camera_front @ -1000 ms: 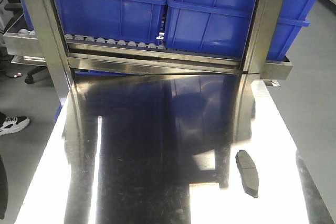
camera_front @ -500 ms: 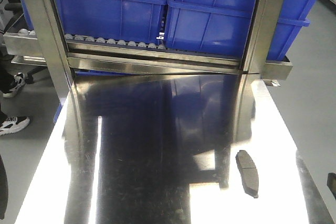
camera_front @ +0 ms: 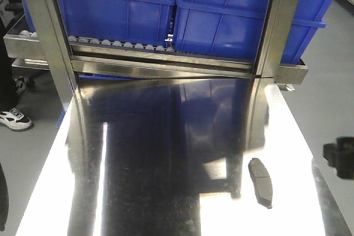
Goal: Move and align brake pads A on conveyor
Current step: 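Move the open right gripper over the other brake pad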
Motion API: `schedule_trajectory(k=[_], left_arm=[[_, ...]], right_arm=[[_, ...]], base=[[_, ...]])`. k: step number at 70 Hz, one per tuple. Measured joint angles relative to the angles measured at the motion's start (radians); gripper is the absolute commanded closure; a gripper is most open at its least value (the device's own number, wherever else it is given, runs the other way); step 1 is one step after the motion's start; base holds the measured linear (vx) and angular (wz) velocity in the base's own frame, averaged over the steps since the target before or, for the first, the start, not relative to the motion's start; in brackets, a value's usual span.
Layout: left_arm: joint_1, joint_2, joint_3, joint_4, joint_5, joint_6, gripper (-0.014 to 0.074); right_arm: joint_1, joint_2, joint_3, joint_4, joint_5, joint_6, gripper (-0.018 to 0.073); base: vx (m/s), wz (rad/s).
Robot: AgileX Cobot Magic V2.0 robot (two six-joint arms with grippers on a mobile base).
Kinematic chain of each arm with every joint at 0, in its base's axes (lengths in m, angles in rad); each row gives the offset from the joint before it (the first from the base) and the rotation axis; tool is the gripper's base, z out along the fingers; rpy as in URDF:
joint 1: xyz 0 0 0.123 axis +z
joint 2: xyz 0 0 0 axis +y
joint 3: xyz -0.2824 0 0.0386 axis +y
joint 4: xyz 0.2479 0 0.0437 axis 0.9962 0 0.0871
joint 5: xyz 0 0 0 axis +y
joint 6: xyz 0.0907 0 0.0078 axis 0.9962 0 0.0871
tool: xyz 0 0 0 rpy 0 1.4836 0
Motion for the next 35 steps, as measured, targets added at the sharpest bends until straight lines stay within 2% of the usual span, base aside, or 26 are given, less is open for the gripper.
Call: schedule_trajectory(k=[20, 35], left_arm=[[0.000, 0.000, 0.000, 0.000, 0.000, 0.000, 0.0440], [0.000, 0.000, 0.000, 0.000, 0.000, 0.000, 0.0440]], right_arm=[[0.011, 0.377, -0.190, 0.021, 0.015, -0.011, -0.0032], [0.153, 0.575, -0.281, 0.021, 0.021, 0.028, -0.0032]], base=[[0.00, 0.00], [0.00, 0.00]])
